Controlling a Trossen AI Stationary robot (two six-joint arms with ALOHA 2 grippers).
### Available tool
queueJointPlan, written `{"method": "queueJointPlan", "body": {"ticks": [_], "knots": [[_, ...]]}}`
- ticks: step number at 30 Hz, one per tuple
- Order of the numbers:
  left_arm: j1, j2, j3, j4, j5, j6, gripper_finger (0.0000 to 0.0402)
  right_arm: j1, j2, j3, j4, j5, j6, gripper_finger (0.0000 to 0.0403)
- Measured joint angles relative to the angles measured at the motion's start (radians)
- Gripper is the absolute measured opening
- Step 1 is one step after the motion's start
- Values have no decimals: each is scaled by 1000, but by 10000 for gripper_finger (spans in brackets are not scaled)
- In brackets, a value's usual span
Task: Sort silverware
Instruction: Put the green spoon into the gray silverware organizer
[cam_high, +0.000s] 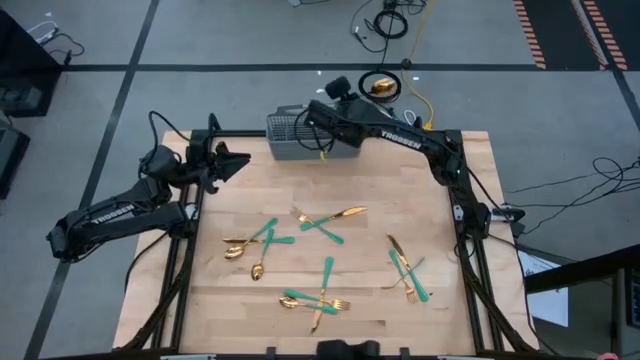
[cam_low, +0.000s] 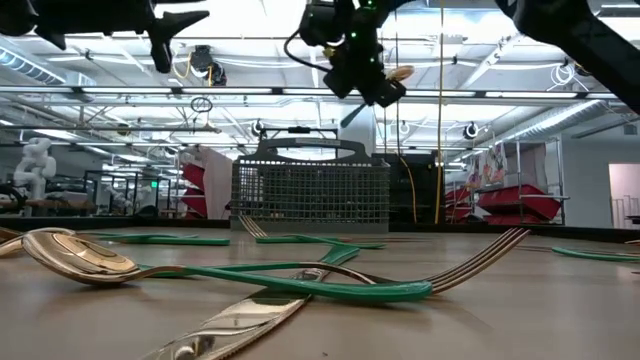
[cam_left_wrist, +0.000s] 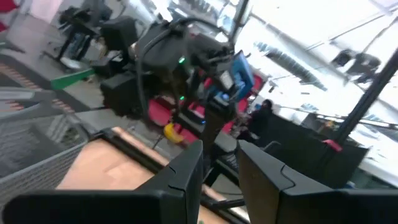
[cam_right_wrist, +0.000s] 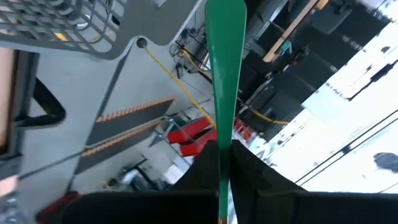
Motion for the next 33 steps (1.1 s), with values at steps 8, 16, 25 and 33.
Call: {"method": "queueJointPlan", "body": {"ticks": [8,16,25,33], "knots": [[0,1,0,-102,-62,27,102,5,76,0,65,-6,-118,0],[0,1,0,-131,-118,52,102,-2,87,-33,64,11,-109,0],[0,1,0,-135,-155,72,102,-22,88,-283,70,117,-74,0],[0,1,0,-135,-155,80,102,-20,90,-343,92,120,-4,4]]}}
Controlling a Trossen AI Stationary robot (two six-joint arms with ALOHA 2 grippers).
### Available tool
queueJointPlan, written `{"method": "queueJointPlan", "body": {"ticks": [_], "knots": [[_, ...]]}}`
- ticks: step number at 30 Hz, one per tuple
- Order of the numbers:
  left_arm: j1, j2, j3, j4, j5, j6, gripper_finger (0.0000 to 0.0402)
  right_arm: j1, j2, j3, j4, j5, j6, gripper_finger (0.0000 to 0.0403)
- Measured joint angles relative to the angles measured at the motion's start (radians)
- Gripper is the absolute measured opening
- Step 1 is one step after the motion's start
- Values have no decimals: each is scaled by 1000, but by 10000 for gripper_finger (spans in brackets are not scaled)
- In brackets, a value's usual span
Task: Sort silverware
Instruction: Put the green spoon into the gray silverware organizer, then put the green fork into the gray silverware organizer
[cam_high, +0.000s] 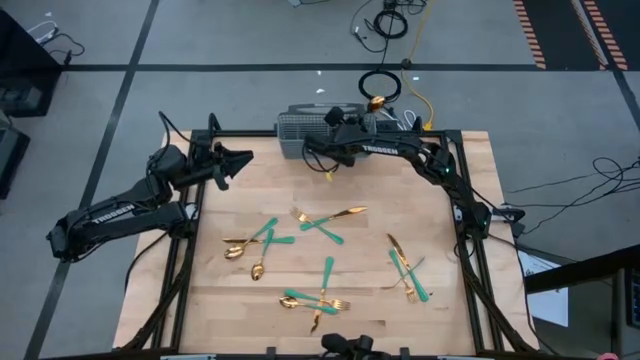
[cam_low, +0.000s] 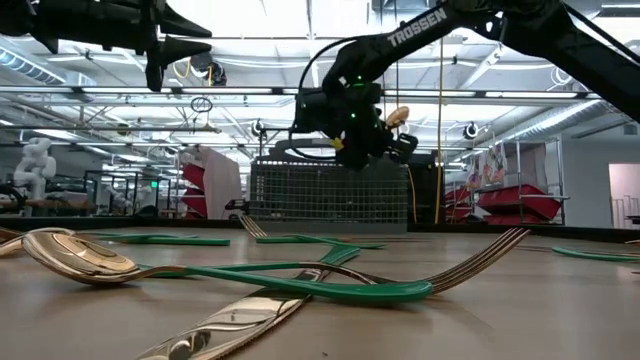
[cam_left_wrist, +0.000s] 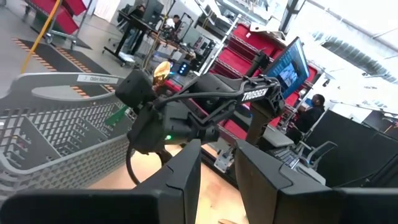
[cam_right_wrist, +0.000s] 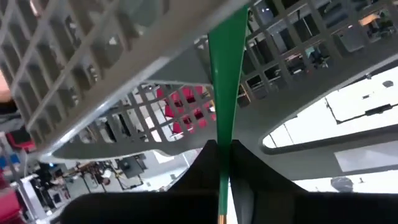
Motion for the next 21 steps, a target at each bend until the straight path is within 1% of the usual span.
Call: {"method": "queueJointPlan", "body": {"ticks": [3,5,8,11,13,17,21], "knots": [[0,0,0,0,0,0,102,7,-1,0,13,-2,24,29],[0,0,0,0,0,0,102,10,-1,0,16,-5,25,56],[0,0,0,0,0,0,102,16,-2,0,15,-38,24,104],[0,0,0,0,0,0,102,20,-2,0,17,-42,25,149],[0,0,0,0,0,0,102,23,-2,0,25,-42,25,171],[0,0,0,0,0,0,102,29,-7,3,39,-41,19,198],[0,0,0,0,-2,0,102,29,-8,30,37,-48,8,202]]}}
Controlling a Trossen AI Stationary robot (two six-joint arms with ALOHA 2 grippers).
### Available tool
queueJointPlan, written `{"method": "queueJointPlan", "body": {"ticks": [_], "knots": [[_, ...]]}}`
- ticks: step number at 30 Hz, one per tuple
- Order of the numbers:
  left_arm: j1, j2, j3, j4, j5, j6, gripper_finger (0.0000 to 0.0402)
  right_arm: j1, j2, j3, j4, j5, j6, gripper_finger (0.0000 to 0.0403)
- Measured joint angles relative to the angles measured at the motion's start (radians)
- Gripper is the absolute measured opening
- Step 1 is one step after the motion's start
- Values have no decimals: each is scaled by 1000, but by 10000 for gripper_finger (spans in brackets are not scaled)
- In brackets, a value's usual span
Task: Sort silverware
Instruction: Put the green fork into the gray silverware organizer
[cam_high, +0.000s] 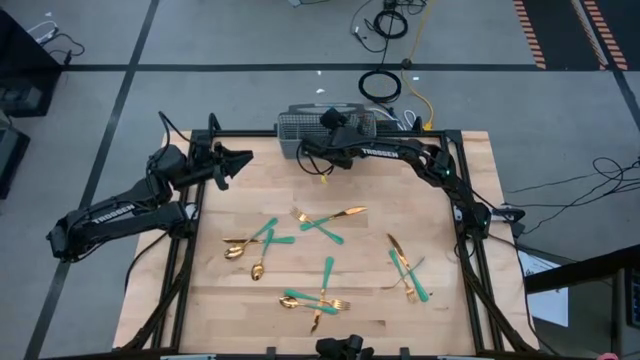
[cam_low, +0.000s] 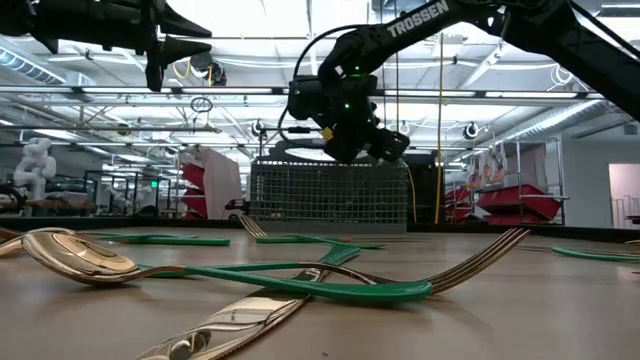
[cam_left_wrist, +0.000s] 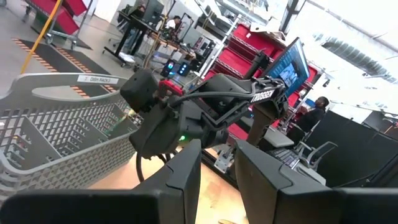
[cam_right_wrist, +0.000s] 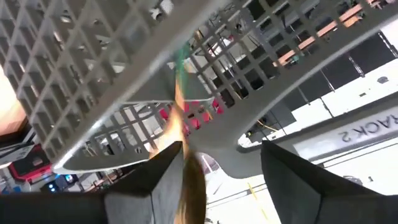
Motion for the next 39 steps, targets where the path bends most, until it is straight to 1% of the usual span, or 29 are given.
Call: {"method": "queueJointPlan", "body": {"ticks": [7,10,13,18,20,22,24,25,26,28,29,30,31,32,33,35,39], "knots": [[0,0,0,-2,0,0,102,2,0,19,8,-4,-6,201],[0,0,0,-2,0,0,102,5,0,45,5,22,25,204],[0,0,0,-2,0,0,102,12,0,102,5,81,43,205],[0,0,0,-2,0,0,102,43,-1,249,-25,67,140,204],[0,0,0,-2,0,-1,102,63,-1,305,-48,37,204,204],[0,0,0,-2,0,-3,102,87,-3,374,-117,-62,311,204],[0,0,0,-2,0,-3,102,115,-60,354,-130,-200,441,203],[0,0,0,-2,0,-4,102,128,-89,350,-159,-321,532,203],[0,0,0,-2,0,-4,102,136,-120,349,-190,-475,648,203],[0,0,0,-2,0,-9,102,136,-170,349,-232,-865,860,203],[0,0,0,-2,0,-10,102,131,-188,349,-236,-1039,943,203],[0,0,0,-2,0,-10,102,132,-198,349,-225,-1166,1014,203],[0,0,0,-2,0,-10,102,135,-206,349,-203,-1241,1067,203],[0,0,0,-2,0,-10,102,144,-209,349,-183,-1270,1099,203],[0,0,0,-2,0,-10,102,156,-209,349,-174,-1270,1108,203],[0,0,0,-2,3,-10,102,183,-192,348,-177,-1232,1087,203],[0,0,0,-2,21,-10,102,221,-92,345,-199,-1216,1054,203]]}}
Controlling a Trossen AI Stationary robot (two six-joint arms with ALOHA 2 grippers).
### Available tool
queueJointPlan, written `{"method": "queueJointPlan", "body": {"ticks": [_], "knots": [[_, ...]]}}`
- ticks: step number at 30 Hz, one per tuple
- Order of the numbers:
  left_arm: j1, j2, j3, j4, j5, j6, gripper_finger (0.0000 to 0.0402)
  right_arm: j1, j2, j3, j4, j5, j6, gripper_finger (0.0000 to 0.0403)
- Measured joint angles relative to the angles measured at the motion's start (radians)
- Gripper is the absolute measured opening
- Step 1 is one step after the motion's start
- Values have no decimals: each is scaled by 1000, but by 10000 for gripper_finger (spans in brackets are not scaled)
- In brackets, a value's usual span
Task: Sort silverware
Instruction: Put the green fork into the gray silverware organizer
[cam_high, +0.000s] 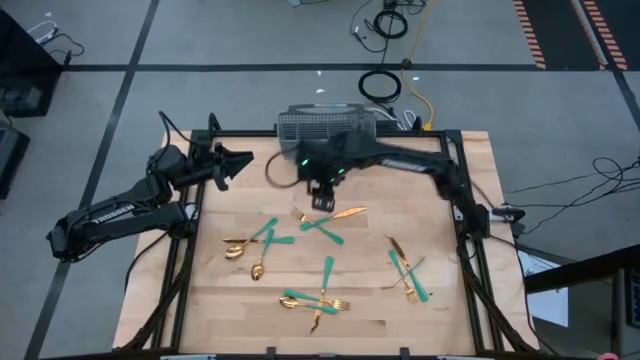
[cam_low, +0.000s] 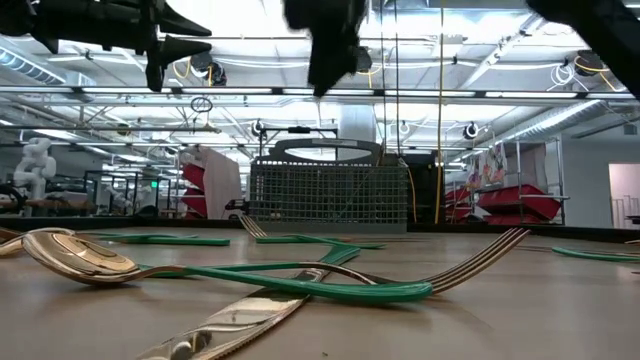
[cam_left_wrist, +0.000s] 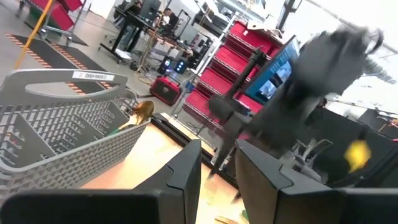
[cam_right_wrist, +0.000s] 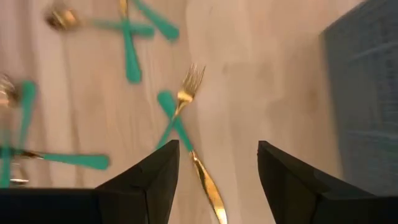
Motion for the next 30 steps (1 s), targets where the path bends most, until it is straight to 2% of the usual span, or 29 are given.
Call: {"method": "queueJointPlan", "body": {"ticks": [4,8,20,30], "knots": [[0,-1,0,-3,1,3,102,13,105,-1,114,-42,-45,203],[0,-17,0,-9,10,3,102,-3,172,0,208,-174,-52,203],[0,-115,0,-71,-7,3,102,-23,315,-1,312,-181,-49,203],[0,-199,0,-169,-45,2,102,-37,332,1,368,-170,-99,203]]}}
